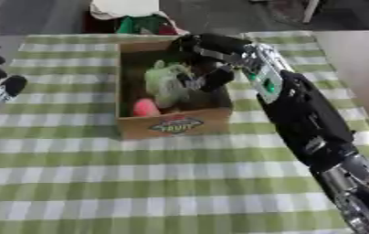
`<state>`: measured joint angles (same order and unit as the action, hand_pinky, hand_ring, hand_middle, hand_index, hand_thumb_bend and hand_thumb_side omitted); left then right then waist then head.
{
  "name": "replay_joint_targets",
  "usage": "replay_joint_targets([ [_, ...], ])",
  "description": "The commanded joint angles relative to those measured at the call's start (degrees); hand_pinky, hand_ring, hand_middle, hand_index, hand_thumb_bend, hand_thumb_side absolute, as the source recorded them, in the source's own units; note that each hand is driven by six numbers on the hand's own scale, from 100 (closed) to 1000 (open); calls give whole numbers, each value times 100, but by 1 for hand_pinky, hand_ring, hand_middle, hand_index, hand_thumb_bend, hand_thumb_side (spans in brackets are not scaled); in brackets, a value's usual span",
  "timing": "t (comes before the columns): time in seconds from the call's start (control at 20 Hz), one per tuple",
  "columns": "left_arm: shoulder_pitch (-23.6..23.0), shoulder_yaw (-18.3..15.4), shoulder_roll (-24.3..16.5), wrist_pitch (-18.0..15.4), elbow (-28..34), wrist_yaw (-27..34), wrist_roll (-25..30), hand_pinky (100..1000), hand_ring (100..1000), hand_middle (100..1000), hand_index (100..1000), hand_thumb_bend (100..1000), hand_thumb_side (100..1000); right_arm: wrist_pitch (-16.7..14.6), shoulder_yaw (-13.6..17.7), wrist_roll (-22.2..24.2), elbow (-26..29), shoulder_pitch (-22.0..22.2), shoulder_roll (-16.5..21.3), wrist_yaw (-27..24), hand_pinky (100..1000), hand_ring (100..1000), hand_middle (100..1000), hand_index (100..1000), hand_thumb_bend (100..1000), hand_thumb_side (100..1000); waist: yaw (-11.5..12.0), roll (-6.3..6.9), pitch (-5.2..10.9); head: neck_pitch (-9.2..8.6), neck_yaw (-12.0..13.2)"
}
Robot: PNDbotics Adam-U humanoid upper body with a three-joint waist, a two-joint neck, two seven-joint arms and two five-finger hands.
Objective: Pick up objects on the table and place them in the box.
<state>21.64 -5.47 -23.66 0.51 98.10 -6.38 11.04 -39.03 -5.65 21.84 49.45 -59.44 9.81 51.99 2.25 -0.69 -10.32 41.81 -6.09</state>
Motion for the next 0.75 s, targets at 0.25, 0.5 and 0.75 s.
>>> replay_joint_targets([
  [0.25, 12, -87, -73, 5, 119, 22, -52, 669, 579, 601, 763, 616, 365, 49, 72, -101, 331, -60, 185, -244, 835, 973, 912, 935, 100, 441, -1, 32, 86, 5, 41],
  [0.5, 11, -87, -73, 6, 120, 22, -53, 669, 579, 601, 763, 616, 365, 65, 69, -76, 352, -59, 189, -278, 835, 973, 912, 935, 100, 441, -1, 31, 86, 5, 41],
  [0.75, 11, -87, -73, 6, 120, 22, -53, 669, 579, 601, 763, 616, 365, 69, 68, -68, 357, -59, 190, -286, 835, 973, 912, 935, 100, 441, -1, 31, 86, 5, 41],
])
